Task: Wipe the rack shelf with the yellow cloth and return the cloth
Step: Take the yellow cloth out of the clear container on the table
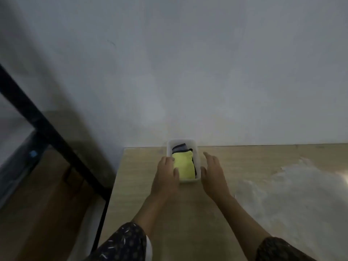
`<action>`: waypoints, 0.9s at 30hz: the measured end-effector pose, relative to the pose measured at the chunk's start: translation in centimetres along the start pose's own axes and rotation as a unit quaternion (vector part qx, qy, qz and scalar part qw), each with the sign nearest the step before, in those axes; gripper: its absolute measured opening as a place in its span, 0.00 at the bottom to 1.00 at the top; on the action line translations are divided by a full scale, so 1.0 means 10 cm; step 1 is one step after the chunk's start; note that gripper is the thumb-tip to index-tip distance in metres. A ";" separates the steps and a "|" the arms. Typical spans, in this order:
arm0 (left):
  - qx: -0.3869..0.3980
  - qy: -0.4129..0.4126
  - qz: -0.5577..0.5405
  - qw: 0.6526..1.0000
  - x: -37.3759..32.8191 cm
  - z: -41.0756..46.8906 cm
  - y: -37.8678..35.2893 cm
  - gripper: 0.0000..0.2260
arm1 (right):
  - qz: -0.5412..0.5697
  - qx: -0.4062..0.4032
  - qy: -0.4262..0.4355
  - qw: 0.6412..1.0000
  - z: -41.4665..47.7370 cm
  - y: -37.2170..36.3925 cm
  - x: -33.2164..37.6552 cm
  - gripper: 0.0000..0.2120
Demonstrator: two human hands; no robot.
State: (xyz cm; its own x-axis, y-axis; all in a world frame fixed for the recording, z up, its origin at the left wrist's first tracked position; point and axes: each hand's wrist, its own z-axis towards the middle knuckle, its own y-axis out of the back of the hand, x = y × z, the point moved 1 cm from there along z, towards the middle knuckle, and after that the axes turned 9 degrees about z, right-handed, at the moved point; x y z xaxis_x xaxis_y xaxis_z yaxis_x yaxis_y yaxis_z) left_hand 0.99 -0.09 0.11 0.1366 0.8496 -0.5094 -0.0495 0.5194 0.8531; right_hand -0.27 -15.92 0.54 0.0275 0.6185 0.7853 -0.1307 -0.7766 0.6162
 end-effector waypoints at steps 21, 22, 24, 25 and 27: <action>0.048 0.145 0.031 0.988 -0.25 0.63 -0.47 0.25 | 0.073 0.036 -0.072 0.994 0.31 -0.47 -0.32 0.25; 0.025 0.133 0.015 0.991 -0.25 0.64 -0.44 0.24 | 0.068 0.040 -0.068 0.995 0.31 -0.46 -0.31 0.25; 0.012 0.101 -0.008 0.995 -0.24 0.63 -0.33 0.21 | 0.062 0.035 -0.050 0.996 0.31 -0.45 -0.31 0.26; 0.004 0.073 0.007 0.997 -0.23 0.62 -0.27 0.21 | 0.060 0.035 -0.051 0.996 0.30 -0.45 -0.32 0.27; -0.031 0.060 -0.007 0.998 -0.19 0.56 -0.14 0.23 | 0.051 0.052 -0.070 0.995 0.29 -0.43 -0.33 0.29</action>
State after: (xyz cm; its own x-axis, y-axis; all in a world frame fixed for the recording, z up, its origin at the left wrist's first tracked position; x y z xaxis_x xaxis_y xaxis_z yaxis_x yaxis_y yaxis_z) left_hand 6.35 -2.98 0.56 0.0179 0.8449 -0.5346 -0.1105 0.5331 0.8388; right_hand 3.08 -14.98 -4.52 0.1589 0.5188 0.8400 -0.0378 -0.8470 0.5303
